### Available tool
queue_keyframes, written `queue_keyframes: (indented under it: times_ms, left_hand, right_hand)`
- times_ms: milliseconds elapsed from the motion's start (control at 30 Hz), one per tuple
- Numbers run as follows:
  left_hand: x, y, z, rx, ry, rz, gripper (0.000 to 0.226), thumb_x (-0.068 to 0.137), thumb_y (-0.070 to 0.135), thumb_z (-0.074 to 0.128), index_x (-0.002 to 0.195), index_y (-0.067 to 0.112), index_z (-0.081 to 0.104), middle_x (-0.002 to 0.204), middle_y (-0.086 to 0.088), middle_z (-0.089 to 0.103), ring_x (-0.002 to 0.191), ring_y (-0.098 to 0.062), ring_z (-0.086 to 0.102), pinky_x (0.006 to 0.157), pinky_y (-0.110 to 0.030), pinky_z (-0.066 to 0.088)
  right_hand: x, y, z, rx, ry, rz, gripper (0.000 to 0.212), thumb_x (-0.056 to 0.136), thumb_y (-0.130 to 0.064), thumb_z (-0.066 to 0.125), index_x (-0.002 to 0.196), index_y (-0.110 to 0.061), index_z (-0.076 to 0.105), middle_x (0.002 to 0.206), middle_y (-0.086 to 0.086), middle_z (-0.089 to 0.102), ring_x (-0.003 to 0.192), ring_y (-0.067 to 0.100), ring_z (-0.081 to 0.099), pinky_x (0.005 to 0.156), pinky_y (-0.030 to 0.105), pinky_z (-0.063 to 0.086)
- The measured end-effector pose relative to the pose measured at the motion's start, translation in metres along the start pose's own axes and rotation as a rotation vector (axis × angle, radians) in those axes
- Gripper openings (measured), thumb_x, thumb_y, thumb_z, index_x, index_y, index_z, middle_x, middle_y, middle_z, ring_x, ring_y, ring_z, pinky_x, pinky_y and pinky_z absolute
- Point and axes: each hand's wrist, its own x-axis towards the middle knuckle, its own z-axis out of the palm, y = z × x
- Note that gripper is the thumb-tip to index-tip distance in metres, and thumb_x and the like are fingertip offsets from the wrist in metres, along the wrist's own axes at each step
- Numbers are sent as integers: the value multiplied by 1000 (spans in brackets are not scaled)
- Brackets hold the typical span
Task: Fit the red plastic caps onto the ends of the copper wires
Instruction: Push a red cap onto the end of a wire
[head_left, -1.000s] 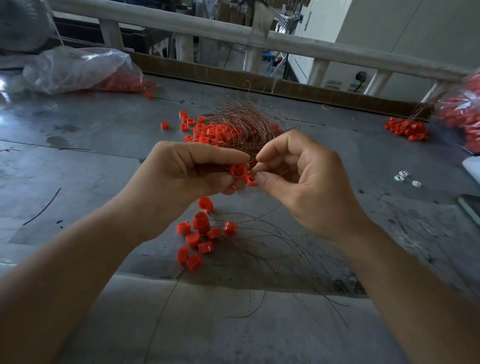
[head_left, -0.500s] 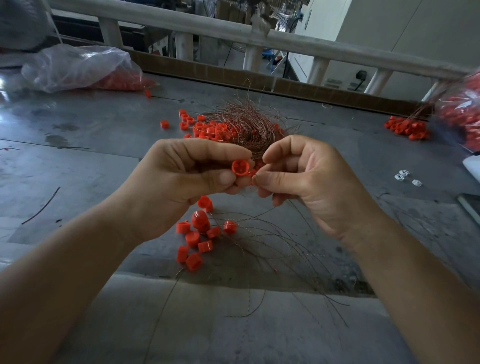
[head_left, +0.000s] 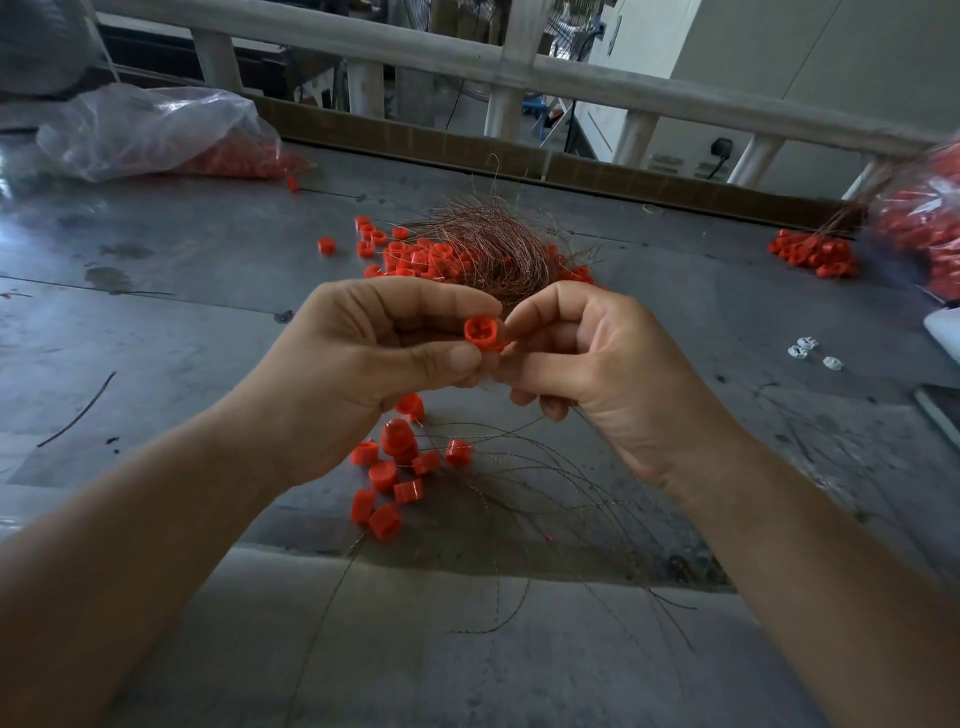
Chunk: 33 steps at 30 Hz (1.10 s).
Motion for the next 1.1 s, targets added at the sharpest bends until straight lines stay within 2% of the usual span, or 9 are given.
queue_keyframes:
  times_ms: [100, 167, 333, 467, 567, 667, 833, 1000, 1100]
  left_hand:
    - [-1, 1, -1, 32, -2, 8, 27, 56, 18, 79, 82, 17, 75, 77, -3, 72, 71, -12, 68, 61, -17, 52]
    - [0, 1, -1, 28, 10, -3, 26, 57, 16, 78, 82, 16, 75, 77, -3, 72, 71, -13, 68, 61, -17, 52]
    - [1, 1, -1, 73, 67, -18, 33, 47, 22, 72, 80, 22, 75, 76, -1, 73, 73, -11, 69, 64, -15, 52]
    - [0, 2, -1, 104, 65, -21, 39, 44, 24, 72, 83, 27, 75, 80, -1, 74, 77, -11, 70, 68, -14, 52]
    - [-1, 1, -2, 106, 54, -11, 43, 44, 15, 81, 86, 26, 75, 83, -2, 74, 81, -13, 70, 69, -15, 52]
    - [-1, 1, -2, 87, 42, 0, 40, 48, 13, 78, 85, 25, 75, 82, 0, 74, 80, -12, 70, 69, -15, 52]
    - [1, 0, -2, 95, 65, -8, 44, 48, 20, 70, 91, 24, 72, 83, 0, 74, 81, -12, 70, 69, -15, 52]
    - [1, 0, -3, 114, 44, 1, 44, 52, 4, 78, 91, 25, 72, 81, 0, 74, 79, -11, 70, 69, -15, 52]
    - [1, -1, -3, 66, 42, 14, 38, 53, 12, 70, 90, 23, 73, 82, 0, 74, 80, -11, 70, 69, -16, 52]
  right_hand:
    - [0, 0, -1, -11, 20, -21, 15, 63, -20, 70, 74, -14, 62, 54, -7, 59, 49, 2, 50, 42, 14, 36]
    - [0, -1, -2, -29, 33, -45, 7, 69, -14, 70, 71, -13, 63, 53, -7, 58, 48, 1, 48, 43, 13, 36]
    - [-2, -6, -6, -57, 101, -134, 17, 78, -1, 65, 68, -13, 62, 51, -11, 58, 45, -3, 50, 46, 6, 37]
    - [-3, -8, -2, -130, 146, -188, 17, 78, -3, 67, 66, -15, 63, 49, -13, 57, 45, -2, 50, 45, 6, 35]
    - [-4, -8, 2, -243, 169, -225, 15, 77, -5, 69, 67, -16, 64, 50, -16, 58, 48, -4, 53, 47, 6, 37]
    - [-3, -6, 3, -281, 184, -224, 15, 76, -6, 69, 66, -16, 64, 50, -18, 58, 48, -4, 53, 47, 6, 36]
    - [-3, -6, 3, -214, 152, -208, 19, 79, -5, 66, 66, -17, 62, 45, -17, 54, 42, -3, 48, 43, 6, 33]
    - [-1, -7, 1, -103, 146, -179, 20, 81, -2, 63, 66, -16, 61, 48, -15, 55, 45, -3, 49, 44, 6, 35]
    - [0, -5, 2, -119, 145, -160, 20, 81, -3, 63, 66, -17, 61, 48, -14, 56, 45, -3, 49, 44, 6, 35]
